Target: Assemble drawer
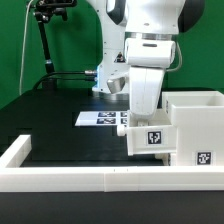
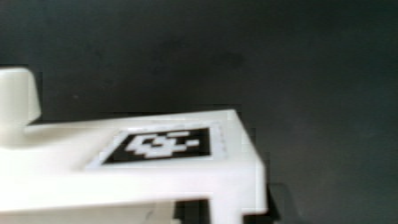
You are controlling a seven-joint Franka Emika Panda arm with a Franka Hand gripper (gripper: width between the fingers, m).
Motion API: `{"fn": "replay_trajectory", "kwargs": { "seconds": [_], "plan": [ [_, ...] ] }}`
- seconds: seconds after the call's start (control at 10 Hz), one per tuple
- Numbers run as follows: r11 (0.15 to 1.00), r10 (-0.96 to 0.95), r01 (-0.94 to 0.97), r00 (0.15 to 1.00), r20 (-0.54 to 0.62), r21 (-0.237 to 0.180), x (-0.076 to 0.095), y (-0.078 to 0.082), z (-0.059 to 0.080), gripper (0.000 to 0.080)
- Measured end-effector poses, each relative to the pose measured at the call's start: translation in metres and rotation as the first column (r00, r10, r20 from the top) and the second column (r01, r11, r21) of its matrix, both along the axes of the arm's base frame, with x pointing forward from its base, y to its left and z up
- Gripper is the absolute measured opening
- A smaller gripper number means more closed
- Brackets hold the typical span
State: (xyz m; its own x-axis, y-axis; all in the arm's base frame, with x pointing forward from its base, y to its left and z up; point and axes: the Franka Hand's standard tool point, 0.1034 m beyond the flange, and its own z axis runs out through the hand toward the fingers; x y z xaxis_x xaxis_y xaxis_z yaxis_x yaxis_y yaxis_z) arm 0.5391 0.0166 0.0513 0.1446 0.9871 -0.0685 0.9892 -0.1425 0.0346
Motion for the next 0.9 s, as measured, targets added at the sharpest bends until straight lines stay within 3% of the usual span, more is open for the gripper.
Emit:
{"fn": "replay_trajectory", "kwargs": {
  "seconds": [0.5, 0.9],
  "plan": [
    [0.999, 0.049, -0.049, 0.999, -0.016, -0.005, -0.0009, -0.0027, 0.0000, 0.0054],
    [0.998, 0.069, -0.070, 0.997, -0.031, -0.011, -0.0015, 0.0068, 0.0009, 0.0047]
  ]
}}
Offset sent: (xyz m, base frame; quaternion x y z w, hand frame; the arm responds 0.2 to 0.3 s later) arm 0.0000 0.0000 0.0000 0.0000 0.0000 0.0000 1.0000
